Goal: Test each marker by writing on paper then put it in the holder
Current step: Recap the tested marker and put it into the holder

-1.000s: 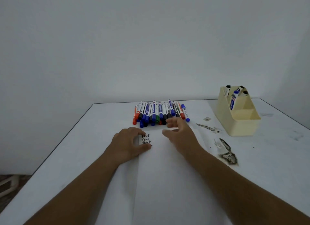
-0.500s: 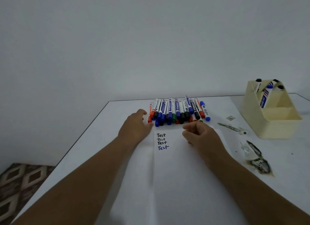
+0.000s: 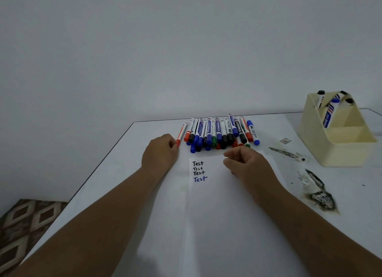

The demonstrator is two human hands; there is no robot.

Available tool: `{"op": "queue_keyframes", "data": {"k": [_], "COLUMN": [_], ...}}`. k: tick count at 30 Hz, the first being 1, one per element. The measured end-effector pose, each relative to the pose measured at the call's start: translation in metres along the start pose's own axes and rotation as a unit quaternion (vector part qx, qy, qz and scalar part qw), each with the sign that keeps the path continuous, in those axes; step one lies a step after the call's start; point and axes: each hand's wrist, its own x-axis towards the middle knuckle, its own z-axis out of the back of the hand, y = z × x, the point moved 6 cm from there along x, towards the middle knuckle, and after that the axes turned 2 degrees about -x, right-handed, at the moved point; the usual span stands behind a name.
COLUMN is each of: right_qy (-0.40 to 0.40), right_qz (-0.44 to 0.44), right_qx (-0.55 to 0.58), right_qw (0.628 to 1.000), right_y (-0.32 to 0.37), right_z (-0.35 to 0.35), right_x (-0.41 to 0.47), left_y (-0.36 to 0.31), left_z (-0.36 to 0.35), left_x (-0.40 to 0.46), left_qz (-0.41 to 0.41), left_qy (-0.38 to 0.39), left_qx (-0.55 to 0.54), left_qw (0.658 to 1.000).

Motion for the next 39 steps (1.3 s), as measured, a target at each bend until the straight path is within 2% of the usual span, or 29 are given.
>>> {"op": "queue_keyframes", "data": {"k": [4, 11, 15, 20, 24, 28, 32, 35, 39], "right_qy": [0.0, -0.001, 0.002, 0.006, 0.008, 0.001, -0.01, -0.017, -0.022], "right_qz": [-0.003, -0.007, -0.006, -0.004, -0.008, -0.004, -0.027, -0.031, -0.013], "right_qx": [0.004, 0.011, 0.015, 0.017, 0.02, 0.054, 0.145, 0.208, 0.233], "right_qw": [1.0, 1.0, 1.0, 1.0, 1.0, 0.999, 0.989, 0.977, 0.972], "right_y": [0.001, 0.0, 0.0, 0.001, 0.001, 0.004, 0.007, 0.01, 0.013], "right_z": [0.0, 0.0, 0.0, 0.001, 0.0, 0.0, 0.001, 0.004, 0.01], "right_x": [-0.001, 0.0, -0.001, 0.0, 0.0, 0.001, 0.0, -0.001, -0.006], "left_y": [0.004, -0.003, 0.001, 0.015, 0.018, -0.013, -0.054, -0.072, -0.075], "left_z": [0.004, -0.002, 0.003, 0.019, 0.029, 0.043, 0.045, 0.038, 0.027], "left_x": [-0.003, 0.0, -0.003, -0.014, -0.031, -0.064, -0.094, -0.102, -0.105], "left_qz": [0.031, -0.015, 0.022, 0.096, 0.112, 0.032, -0.099, -0.175, -0.219], "left_qy": [-0.002, 0.014, -0.007, -0.076, -0.106, -0.12, -0.066, -0.025, 0.01], "left_qx": [0.0, 0.045, 0.054, -0.058, -0.169, -0.24, -0.287, -0.255, -0.201], "left_qw": [1.0, 0.999, 0.998, 0.991, 0.973, 0.963, 0.95, 0.951, 0.955]}}
